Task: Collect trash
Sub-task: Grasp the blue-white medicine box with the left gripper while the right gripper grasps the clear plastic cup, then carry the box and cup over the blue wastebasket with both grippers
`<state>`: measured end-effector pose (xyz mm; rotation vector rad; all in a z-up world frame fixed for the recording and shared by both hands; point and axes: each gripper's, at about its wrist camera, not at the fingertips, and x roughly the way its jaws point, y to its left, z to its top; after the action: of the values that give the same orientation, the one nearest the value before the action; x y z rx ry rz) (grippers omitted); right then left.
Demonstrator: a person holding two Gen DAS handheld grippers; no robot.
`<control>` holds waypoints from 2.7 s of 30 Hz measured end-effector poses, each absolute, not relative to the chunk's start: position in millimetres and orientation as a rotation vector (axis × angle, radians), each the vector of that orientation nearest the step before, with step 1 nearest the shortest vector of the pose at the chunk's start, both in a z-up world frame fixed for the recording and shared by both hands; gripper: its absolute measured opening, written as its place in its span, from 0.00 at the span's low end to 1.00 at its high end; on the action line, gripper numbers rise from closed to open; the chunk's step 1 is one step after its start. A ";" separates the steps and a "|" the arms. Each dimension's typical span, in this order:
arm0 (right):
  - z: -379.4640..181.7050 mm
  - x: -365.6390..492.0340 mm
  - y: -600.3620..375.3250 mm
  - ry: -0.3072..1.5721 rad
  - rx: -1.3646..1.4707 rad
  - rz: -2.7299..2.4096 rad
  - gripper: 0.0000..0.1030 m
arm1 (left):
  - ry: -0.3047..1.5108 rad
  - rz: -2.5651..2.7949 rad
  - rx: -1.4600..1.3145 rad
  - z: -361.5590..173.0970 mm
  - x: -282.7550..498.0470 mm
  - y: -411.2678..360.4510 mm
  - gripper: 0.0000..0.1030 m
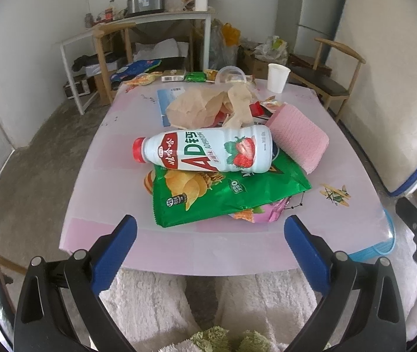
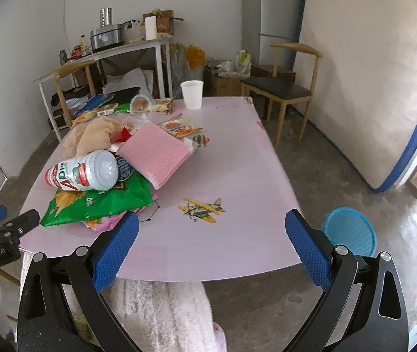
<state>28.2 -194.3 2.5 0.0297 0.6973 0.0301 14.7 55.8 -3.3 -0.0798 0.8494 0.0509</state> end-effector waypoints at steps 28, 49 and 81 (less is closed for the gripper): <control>1.2 143.7 -180.8 0.784 0.254 0.186 0.92 | 0.563 -0.138 -0.392 -6.0 89.0 206.2 0.93; 22.9 411.3 -48.5 0.971 -0.132 0.471 0.91 | 1.234 -0.004 -0.344 -83.9 379.1 218.8 0.93; 63.9 448.3 -55.0 0.813 -0.128 0.335 0.04 | 0.810 0.048 -0.263 21.7 338.7 231.9 0.75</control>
<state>448.3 -55.0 63.9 -0.1285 0.8131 0.3349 338.7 231.9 21.7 -0.2633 0.8096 0.0481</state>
